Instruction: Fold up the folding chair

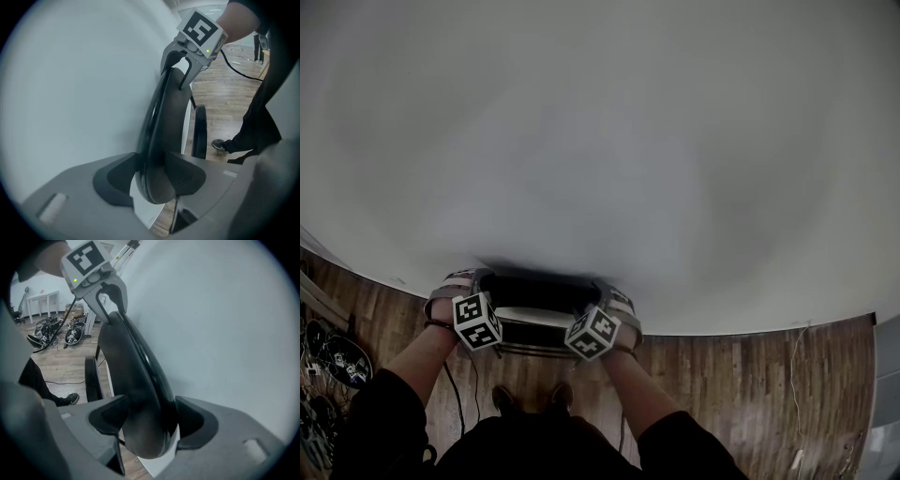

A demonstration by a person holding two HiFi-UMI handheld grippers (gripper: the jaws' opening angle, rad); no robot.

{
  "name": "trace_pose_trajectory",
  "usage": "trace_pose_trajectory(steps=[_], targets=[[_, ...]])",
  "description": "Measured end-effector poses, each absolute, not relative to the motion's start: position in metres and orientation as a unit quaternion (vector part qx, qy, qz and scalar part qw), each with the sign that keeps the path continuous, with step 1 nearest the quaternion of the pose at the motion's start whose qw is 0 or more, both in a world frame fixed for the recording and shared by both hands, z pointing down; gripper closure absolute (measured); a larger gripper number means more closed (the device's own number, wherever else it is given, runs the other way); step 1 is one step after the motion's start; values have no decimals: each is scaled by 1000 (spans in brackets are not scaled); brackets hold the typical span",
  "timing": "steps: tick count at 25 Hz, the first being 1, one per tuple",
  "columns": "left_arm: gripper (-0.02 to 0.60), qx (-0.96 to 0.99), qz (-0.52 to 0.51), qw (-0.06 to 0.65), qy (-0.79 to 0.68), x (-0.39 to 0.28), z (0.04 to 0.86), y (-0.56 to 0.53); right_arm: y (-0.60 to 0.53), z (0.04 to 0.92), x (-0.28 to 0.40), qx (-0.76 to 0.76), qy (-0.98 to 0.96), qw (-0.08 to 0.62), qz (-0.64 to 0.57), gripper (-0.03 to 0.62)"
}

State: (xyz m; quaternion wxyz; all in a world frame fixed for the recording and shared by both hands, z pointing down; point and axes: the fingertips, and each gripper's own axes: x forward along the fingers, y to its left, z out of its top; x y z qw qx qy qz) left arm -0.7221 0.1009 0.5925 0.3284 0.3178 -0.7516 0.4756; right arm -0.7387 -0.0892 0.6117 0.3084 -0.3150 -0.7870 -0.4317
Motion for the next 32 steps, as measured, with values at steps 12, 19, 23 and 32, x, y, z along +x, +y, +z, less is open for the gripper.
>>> trace_pose_trajectory(steps=[12,19,23,32], targets=[[382,310,480,330,-751,-733,595,101,-91,611,-749,-294,-791,298,-447,287],[385,322,478,331,-747,-730,596,103,-90,612,-744,-295,-789,289,-455,287],[385,324,477,332,-747,-732,598,105,-90,611,-745,-288,-786,282,-468,287],[383,319,478,332,-748,-738,599,105,-95,611,-742,-276,-781,268,-491,289]])
